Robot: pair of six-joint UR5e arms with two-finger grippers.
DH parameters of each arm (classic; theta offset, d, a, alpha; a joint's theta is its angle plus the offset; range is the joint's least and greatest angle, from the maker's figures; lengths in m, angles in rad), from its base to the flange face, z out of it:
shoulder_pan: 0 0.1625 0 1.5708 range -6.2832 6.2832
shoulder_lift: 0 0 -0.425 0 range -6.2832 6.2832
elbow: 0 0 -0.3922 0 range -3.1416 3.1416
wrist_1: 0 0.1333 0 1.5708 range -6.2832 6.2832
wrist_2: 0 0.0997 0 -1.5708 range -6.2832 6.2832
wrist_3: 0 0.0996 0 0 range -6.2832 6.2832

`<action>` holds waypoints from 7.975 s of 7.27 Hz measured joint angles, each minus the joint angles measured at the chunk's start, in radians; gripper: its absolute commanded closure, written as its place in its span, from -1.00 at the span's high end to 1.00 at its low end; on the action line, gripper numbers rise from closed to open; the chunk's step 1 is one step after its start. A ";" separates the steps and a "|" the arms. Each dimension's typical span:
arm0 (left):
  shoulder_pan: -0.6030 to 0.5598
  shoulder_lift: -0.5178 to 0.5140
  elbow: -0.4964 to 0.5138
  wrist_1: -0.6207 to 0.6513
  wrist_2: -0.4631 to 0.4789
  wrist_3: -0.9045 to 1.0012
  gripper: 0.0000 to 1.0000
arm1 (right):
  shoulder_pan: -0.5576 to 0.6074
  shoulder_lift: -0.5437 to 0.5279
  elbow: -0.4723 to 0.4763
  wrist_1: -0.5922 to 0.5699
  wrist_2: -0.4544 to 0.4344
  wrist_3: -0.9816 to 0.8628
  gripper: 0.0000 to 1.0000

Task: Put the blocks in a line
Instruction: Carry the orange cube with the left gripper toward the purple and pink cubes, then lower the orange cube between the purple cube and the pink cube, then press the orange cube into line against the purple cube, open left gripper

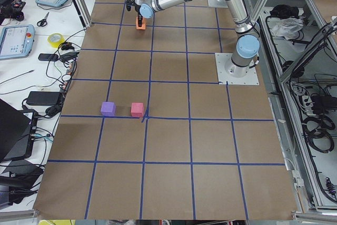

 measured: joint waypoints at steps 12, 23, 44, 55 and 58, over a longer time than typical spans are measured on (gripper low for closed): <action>0.740 0.170 0.082 -0.418 0.109 0.754 -1.00 | -0.001 0.000 0.002 -0.001 0.002 0.004 1.00; 0.902 -0.036 0.201 -0.223 0.005 0.913 -1.00 | -0.001 0.003 0.002 -0.002 0.004 0.008 1.00; 0.910 -0.122 0.180 -0.123 0.004 0.967 0.65 | -0.004 0.001 0.002 -0.002 -0.001 0.004 1.00; 0.920 -0.103 0.110 -0.063 -0.056 0.974 1.00 | -0.005 -0.001 0.002 -0.005 0.001 0.002 1.00; 0.913 -0.045 0.112 -0.132 -0.051 0.980 1.00 | -0.005 0.000 0.002 -0.007 0.002 0.000 1.00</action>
